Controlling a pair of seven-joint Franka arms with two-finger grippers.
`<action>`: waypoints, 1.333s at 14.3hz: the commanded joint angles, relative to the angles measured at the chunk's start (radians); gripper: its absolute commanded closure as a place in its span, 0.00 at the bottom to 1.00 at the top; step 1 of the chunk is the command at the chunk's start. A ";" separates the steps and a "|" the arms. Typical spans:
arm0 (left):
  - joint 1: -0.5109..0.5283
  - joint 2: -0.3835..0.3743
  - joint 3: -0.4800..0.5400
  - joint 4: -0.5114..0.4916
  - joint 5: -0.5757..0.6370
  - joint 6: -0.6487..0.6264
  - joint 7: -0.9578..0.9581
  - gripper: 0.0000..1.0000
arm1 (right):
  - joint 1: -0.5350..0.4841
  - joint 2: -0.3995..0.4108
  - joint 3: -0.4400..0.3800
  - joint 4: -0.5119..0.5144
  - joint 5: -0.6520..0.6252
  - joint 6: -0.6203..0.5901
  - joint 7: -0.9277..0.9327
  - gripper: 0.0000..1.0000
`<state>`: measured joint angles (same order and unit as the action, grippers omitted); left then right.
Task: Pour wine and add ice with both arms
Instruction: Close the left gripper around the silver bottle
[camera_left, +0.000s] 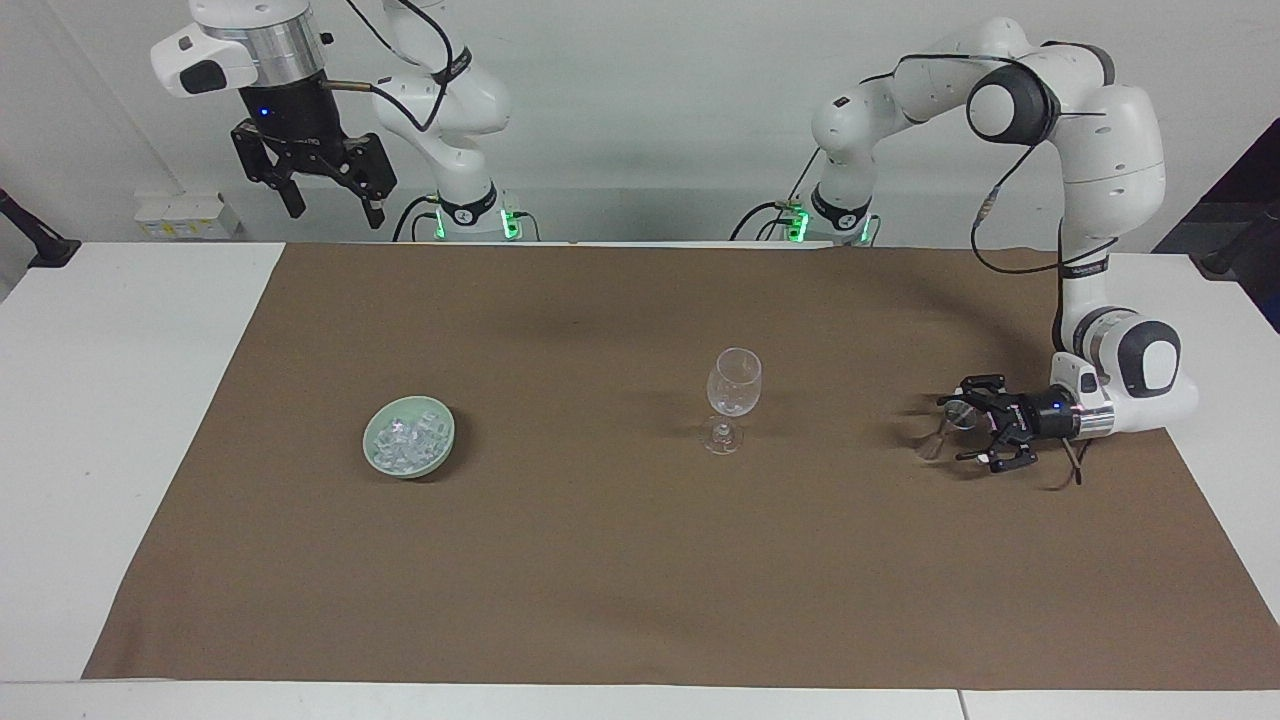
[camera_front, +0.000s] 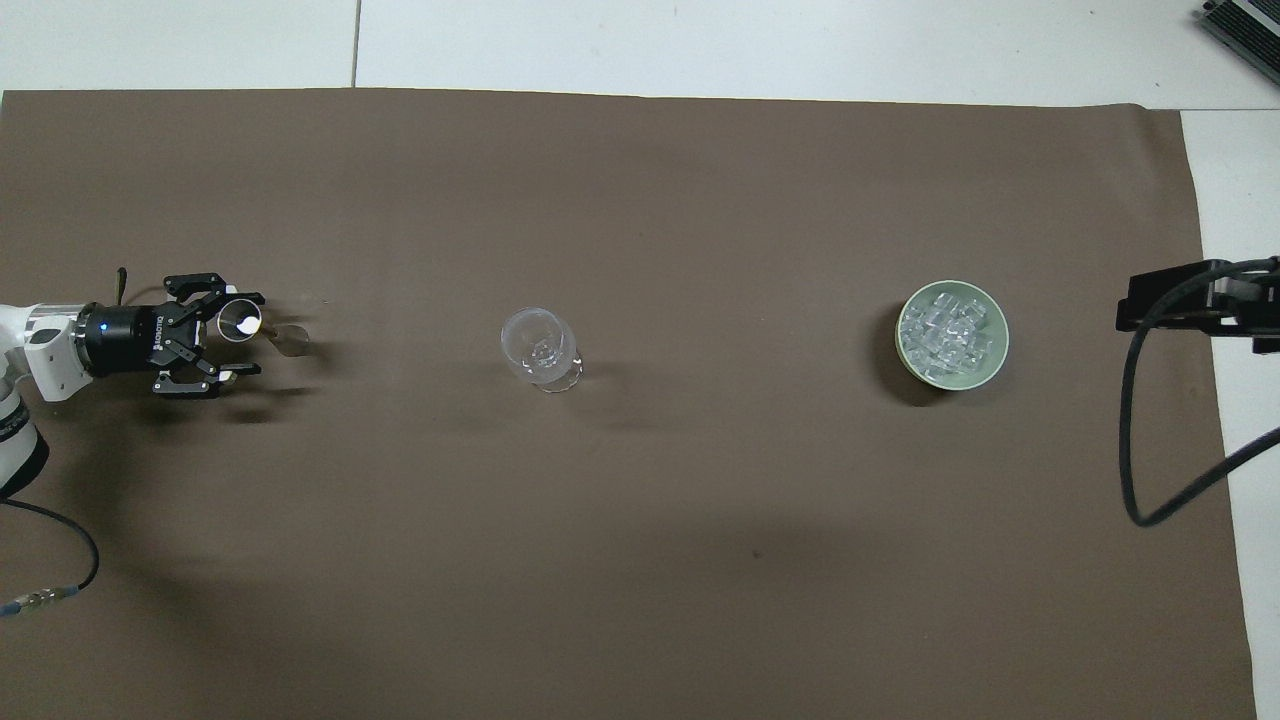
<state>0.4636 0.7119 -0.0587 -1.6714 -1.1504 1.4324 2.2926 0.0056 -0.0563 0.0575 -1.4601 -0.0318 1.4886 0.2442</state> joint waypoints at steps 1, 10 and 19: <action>0.004 -0.002 0.000 -0.019 -0.025 -0.012 0.027 0.15 | -0.018 -0.008 0.007 0.000 0.004 -0.018 -0.016 0.00; -0.005 0.006 -0.001 -0.034 -0.025 -0.015 0.031 0.24 | -0.018 -0.008 0.007 0.000 0.004 -0.018 -0.016 0.00; 0.009 0.008 -0.001 -0.034 -0.035 -0.023 0.076 0.46 | -0.018 -0.008 0.007 0.000 0.004 -0.018 -0.016 0.00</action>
<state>0.4644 0.7167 -0.0617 -1.6949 -1.1612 1.4306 2.3385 0.0056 -0.0563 0.0575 -1.4601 -0.0318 1.4886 0.2442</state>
